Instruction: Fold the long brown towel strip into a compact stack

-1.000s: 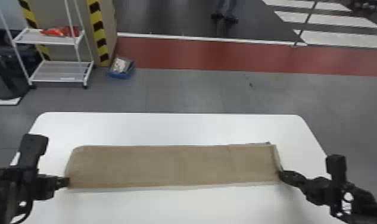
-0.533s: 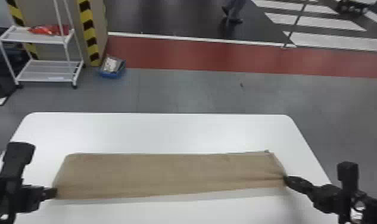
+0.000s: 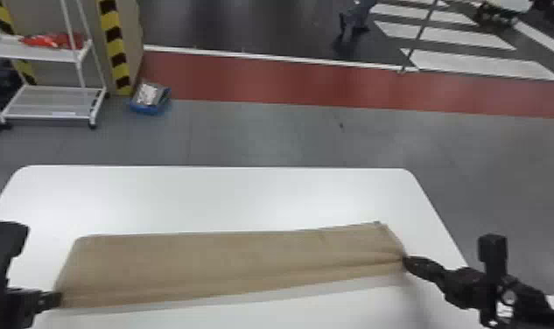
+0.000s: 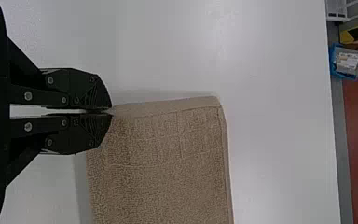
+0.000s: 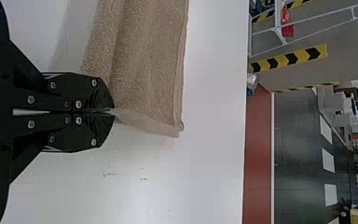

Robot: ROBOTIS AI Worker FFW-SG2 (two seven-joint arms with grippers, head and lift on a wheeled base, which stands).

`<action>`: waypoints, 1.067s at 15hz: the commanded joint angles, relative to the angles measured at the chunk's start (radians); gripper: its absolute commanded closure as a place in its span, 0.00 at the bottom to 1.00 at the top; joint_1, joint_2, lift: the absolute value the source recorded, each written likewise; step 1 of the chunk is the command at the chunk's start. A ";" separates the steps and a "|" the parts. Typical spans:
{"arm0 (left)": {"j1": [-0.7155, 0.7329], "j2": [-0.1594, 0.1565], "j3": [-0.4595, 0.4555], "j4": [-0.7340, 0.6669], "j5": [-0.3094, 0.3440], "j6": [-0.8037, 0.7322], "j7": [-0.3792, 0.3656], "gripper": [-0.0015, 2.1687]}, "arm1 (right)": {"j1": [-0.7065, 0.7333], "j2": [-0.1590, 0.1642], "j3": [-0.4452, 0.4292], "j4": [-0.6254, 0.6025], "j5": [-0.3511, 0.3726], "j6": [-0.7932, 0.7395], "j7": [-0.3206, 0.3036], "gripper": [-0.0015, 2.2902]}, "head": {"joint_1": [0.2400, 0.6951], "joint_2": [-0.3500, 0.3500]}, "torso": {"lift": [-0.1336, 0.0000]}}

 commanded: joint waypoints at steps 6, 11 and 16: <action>-0.016 -0.008 -0.012 0.000 -0.007 -0.003 0.000 0.50 | 0.056 0.031 -0.079 -0.096 -0.067 0.006 0.008 0.02 | 1.00 0.21 | 1.00; -0.016 -0.014 -0.004 -0.056 -0.009 0.000 -0.006 0.50 | 0.058 0.035 -0.083 -0.098 -0.182 -0.012 0.043 0.14 | 1.00 0.17 | 1.00; -0.002 -0.025 -0.007 -0.201 0.005 0.074 -0.020 0.50 | 0.018 0.160 0.069 -0.115 -0.126 -0.070 -0.015 0.87 | 1.00 0.27 | 1.00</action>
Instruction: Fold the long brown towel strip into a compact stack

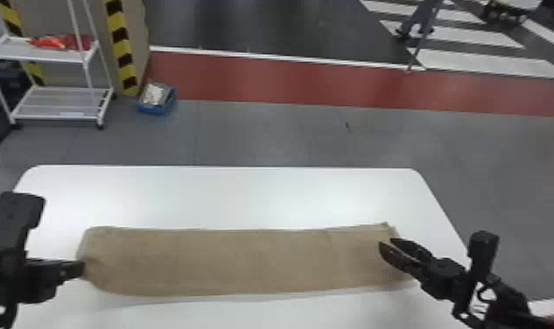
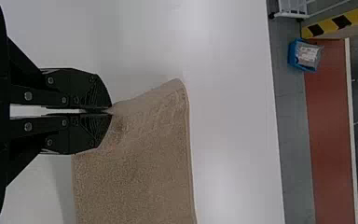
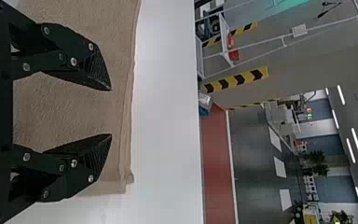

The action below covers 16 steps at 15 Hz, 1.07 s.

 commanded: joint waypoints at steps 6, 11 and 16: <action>-0.010 -0.071 -0.001 -0.157 0.091 0.075 -0.015 0.50 | -0.058 0.096 0.220 0.040 0.027 -0.058 -0.086 0.87 | 1.00 0.43 | 1.00; -0.066 -0.143 -0.104 -0.147 0.098 0.084 0.023 0.50 | -0.070 0.089 0.217 0.124 0.022 -0.110 -0.077 0.87 | 1.00 0.40 | 1.00; -0.078 -0.210 -0.227 -0.103 0.128 0.051 0.087 0.50 | -0.088 0.076 0.192 0.195 -0.002 -0.187 -0.070 0.87 | 1.00 0.27 | 1.00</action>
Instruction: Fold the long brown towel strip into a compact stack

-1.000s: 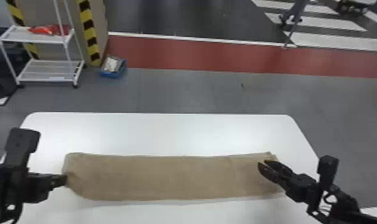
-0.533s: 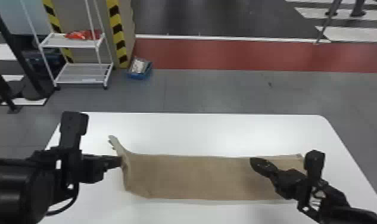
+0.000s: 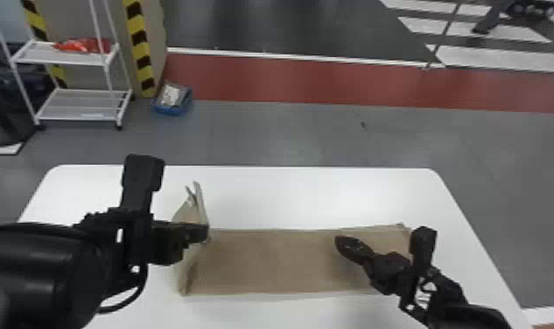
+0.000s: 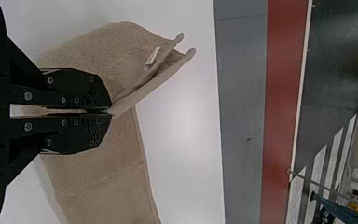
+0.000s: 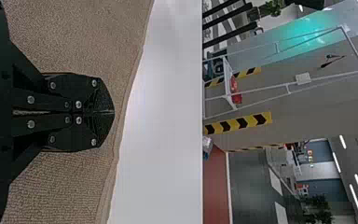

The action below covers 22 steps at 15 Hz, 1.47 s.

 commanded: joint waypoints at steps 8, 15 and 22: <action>-0.031 -0.040 -0.189 0.161 0.142 -0.190 0.150 0.50 | 0.011 -0.067 -0.069 0.074 -0.072 -0.136 0.014 0.87 | 1.00 0.04 | 1.00; -0.057 -0.040 -0.298 0.184 0.194 -0.239 0.253 0.50 | 0.011 -0.102 -0.076 0.105 -0.122 -0.170 0.009 0.87 | 1.00 0.00 | 1.00; -0.069 -0.040 -0.404 0.277 0.229 -0.353 0.317 0.50 | 0.009 -0.133 -0.069 0.151 -0.167 -0.247 0.003 0.87 | 1.00 0.00 | 1.00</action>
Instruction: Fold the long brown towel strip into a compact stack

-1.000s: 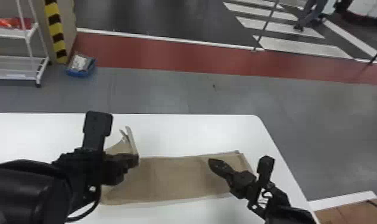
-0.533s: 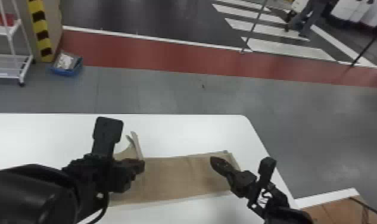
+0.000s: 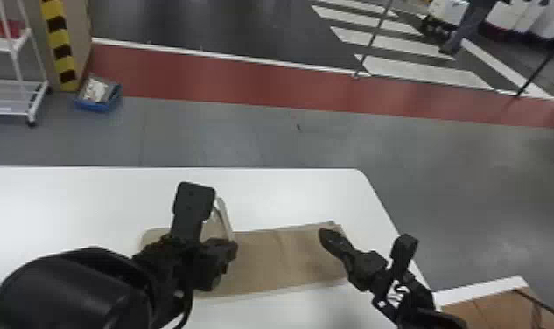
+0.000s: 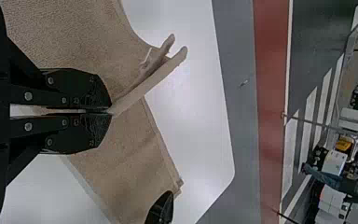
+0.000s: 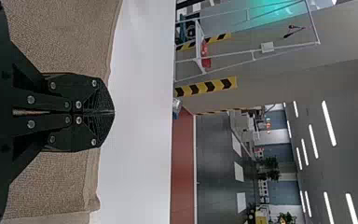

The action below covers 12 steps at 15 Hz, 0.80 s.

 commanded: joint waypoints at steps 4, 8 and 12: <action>-0.026 -0.003 -0.081 0.143 -0.001 -0.187 0.023 0.50 | 0.000 -0.009 0.007 0.009 -0.040 -0.010 0.005 0.86 | 1.00 0.00 | 1.00; -0.031 -0.003 -0.101 0.188 0.019 -0.215 0.003 0.05 | 0.003 -0.012 0.002 0.013 -0.060 -0.010 -0.008 0.77 | 1.00 0.00 | 1.00; -0.014 -0.003 -0.081 0.128 0.063 -0.178 -0.027 0.01 | 0.037 0.010 -0.001 -0.031 -0.126 0.048 -0.018 0.53 | 1.00 0.00 | 1.00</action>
